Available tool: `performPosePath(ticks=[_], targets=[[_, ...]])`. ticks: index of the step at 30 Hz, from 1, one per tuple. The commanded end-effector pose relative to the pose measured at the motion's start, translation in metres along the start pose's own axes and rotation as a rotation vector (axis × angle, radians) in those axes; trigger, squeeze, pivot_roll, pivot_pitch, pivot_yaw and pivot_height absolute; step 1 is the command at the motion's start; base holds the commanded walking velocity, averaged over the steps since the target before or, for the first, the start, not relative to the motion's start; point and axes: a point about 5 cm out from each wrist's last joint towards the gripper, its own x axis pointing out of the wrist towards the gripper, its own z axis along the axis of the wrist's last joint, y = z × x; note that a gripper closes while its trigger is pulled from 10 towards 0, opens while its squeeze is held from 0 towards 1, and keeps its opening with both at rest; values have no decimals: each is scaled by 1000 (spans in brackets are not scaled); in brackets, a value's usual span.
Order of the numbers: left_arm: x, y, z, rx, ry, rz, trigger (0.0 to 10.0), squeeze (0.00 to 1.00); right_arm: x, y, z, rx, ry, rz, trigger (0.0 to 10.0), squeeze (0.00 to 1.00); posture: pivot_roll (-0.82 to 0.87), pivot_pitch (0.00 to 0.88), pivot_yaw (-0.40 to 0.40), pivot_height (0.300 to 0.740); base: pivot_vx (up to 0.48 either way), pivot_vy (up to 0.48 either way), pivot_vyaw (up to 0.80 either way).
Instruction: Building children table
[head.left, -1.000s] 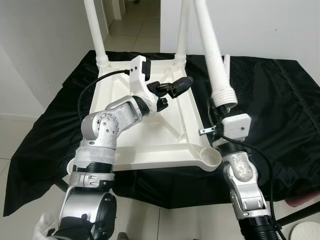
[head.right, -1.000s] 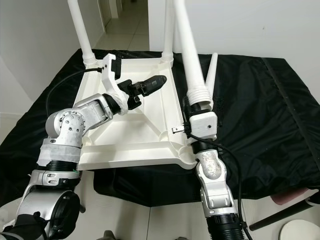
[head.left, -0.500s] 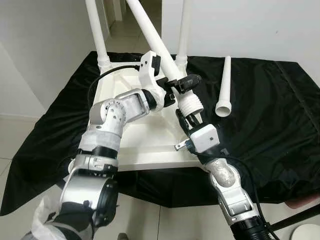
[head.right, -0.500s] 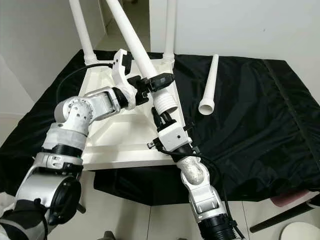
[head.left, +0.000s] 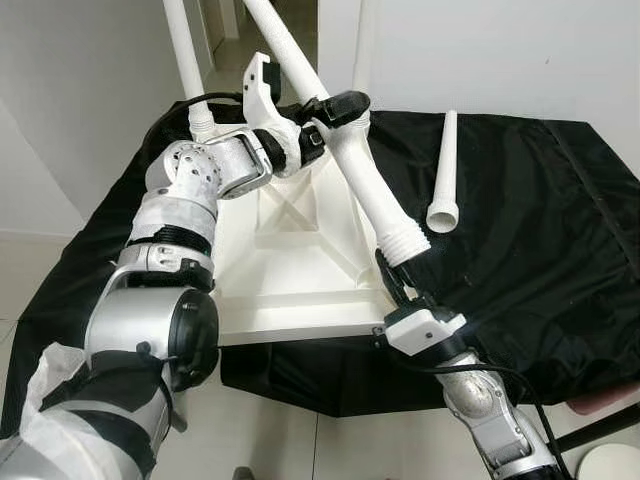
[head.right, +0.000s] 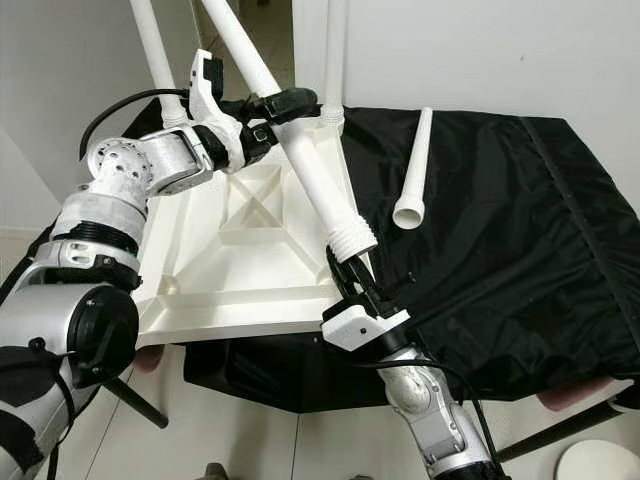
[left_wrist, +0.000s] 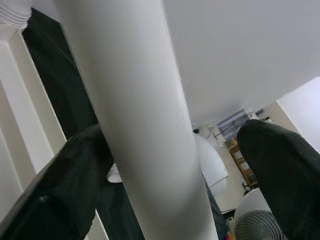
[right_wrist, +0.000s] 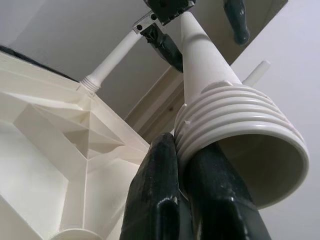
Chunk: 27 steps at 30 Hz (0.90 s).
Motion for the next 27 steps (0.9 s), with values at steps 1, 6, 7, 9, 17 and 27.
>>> performPosePath(ticks=[1,6,7,9,17,27], targets=[[0,-11,9,-5,-29,-182,10000,0,-5,3,2,-63,-43,29,10000,0,-29,44,43,740,0,0,0],[5,-16,2,-2,11,-224,9294,0,-8,8,1,-116,-83,84,10000,0,-32,45,44,740,0,0,0],[5,-16,2,-2,11,-224,9294,0,-8,8,1,-116,-83,84,10000,0,-32,45,44,740,0,0,0],[6,-16,1,-7,14,-220,4353,0,-9,8,0,-128,-88,79,10000,0,-31,46,45,740,0,0,0],[5,-11,12,-44,-41,-193,0,0,-10,8,-3,-154,-98,76,10000,0,-29,47,44,740,0,0,0],[-1,-3,30,-69,-136,-115,0,0,-12,9,-6,-184,-106,41,10000,82,-21,45,33,740,0,0,0]])
